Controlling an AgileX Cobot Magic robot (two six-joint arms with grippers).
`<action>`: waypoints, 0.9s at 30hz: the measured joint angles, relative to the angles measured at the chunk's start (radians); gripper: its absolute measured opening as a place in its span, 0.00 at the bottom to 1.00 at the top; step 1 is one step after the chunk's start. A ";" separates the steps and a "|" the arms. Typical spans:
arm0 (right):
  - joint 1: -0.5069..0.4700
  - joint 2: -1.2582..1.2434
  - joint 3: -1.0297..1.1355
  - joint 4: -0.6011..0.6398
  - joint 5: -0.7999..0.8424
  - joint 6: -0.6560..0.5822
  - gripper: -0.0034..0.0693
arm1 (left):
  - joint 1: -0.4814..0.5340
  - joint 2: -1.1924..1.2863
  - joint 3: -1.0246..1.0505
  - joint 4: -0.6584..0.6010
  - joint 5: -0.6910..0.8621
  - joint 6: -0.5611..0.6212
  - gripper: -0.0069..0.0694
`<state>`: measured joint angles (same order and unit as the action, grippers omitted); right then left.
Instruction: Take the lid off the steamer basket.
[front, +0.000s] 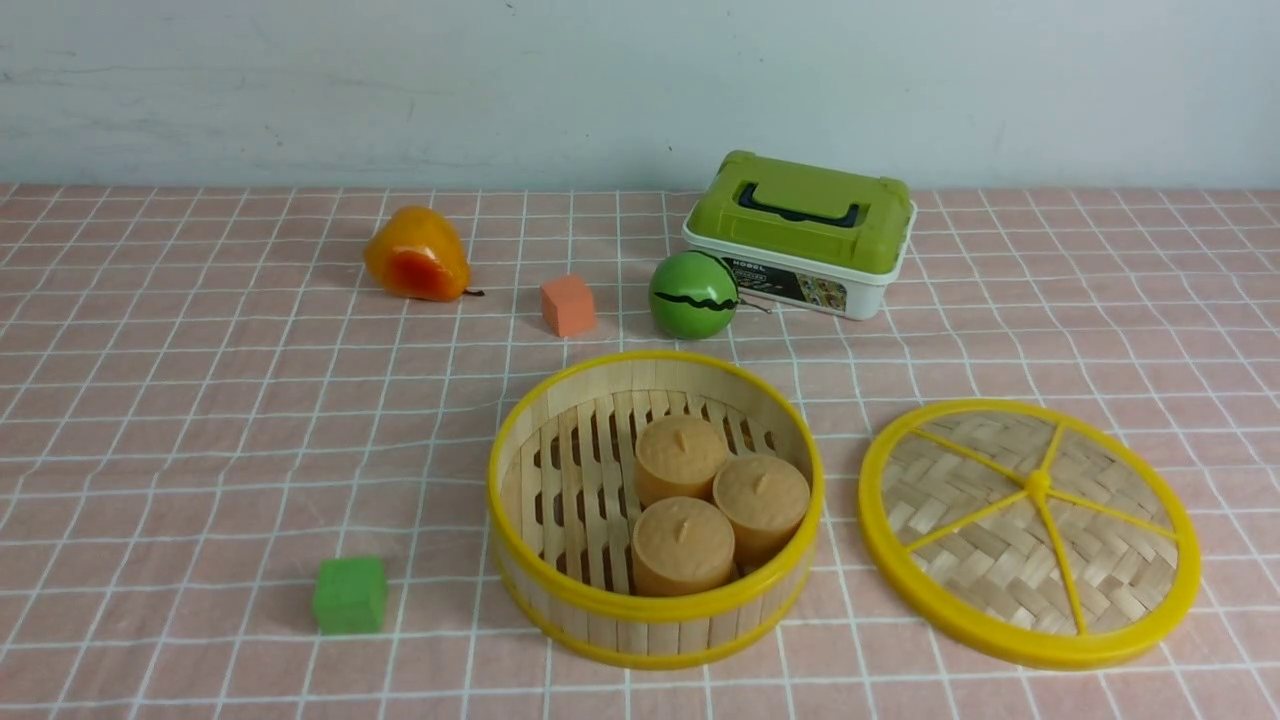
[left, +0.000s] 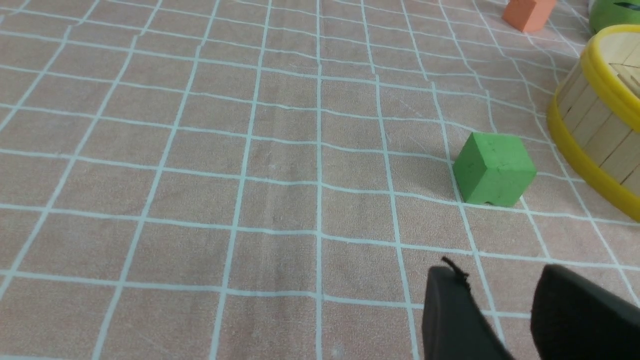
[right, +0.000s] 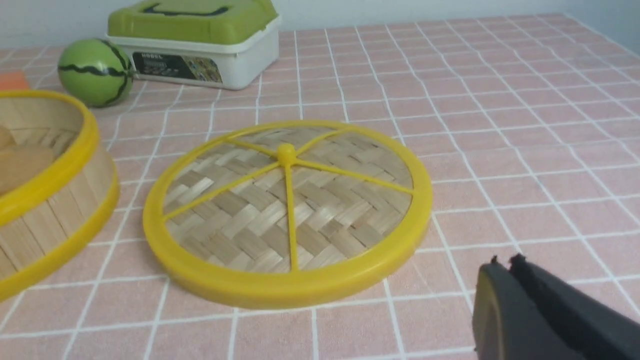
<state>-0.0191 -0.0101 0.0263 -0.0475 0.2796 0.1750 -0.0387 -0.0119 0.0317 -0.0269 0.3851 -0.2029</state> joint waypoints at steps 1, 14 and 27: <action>0.000 0.000 0.000 0.000 0.012 0.000 0.04 | 0.000 0.000 0.000 0.000 0.000 0.000 0.40; 0.000 0.000 -0.009 0.019 0.107 0.000 0.04 | 0.000 0.000 0.000 0.000 0.000 0.000 0.40; 0.000 0.000 -0.009 0.022 0.110 0.000 0.06 | 0.000 0.000 0.000 0.000 0.000 0.000 0.40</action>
<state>-0.0191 -0.0101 0.0171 -0.0258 0.3894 0.1750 -0.0387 -0.0119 0.0317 -0.0269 0.3852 -0.2029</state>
